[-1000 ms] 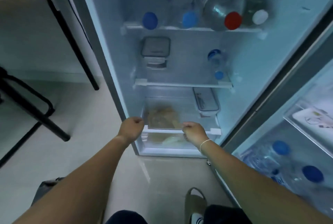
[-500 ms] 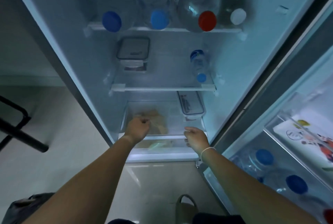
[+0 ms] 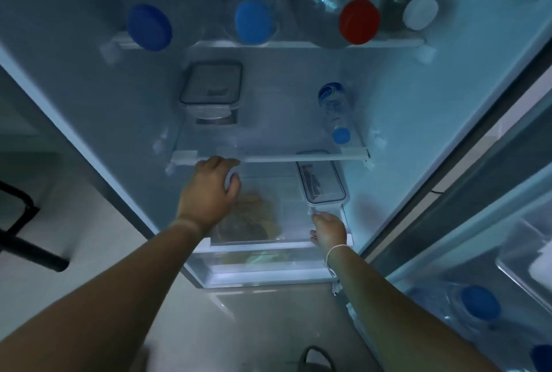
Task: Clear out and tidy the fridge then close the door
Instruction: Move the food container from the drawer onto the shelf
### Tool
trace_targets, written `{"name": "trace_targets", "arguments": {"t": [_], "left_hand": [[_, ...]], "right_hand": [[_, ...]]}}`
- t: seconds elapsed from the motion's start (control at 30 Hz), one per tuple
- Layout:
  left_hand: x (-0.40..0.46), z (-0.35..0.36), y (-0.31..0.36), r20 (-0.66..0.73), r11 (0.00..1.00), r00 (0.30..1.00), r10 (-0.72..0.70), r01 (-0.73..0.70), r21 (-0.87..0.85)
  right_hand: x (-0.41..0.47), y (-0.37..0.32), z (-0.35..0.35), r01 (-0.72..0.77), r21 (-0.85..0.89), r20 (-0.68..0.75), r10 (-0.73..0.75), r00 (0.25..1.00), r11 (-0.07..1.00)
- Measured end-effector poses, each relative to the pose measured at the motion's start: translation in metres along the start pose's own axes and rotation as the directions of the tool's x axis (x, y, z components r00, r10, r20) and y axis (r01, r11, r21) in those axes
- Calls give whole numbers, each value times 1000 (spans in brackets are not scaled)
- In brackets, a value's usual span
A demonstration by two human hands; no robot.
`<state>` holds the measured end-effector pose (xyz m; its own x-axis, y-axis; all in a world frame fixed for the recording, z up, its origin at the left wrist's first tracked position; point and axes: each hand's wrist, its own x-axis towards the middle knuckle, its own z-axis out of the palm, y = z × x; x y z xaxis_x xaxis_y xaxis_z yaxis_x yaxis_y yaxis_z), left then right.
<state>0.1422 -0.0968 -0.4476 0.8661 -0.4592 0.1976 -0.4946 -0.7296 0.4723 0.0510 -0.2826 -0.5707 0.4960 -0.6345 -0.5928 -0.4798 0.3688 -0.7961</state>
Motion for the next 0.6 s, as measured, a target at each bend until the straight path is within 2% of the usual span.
{"name": "trace_targets", "arguments": {"t": [0.1,0.2,0.37,0.6], "left_hand": [[10,-6,-7,-56,986,991,118,-110,126],[21,-8,-15,-14,957,984,176,-168,237],[41,-10,-26,170,937,983,74,-127,325],[51,-6,-55,278,914,959,-63,-57,402]], "right_hand": [[4,-5,5,-38,80,-41,41,998,996],[19,-8,4,-87,164,-79,101,992,983],[40,-15,7,-114,309,-101,152,983,944],[60,-16,17,-174,440,-129,254,959,881]]}}
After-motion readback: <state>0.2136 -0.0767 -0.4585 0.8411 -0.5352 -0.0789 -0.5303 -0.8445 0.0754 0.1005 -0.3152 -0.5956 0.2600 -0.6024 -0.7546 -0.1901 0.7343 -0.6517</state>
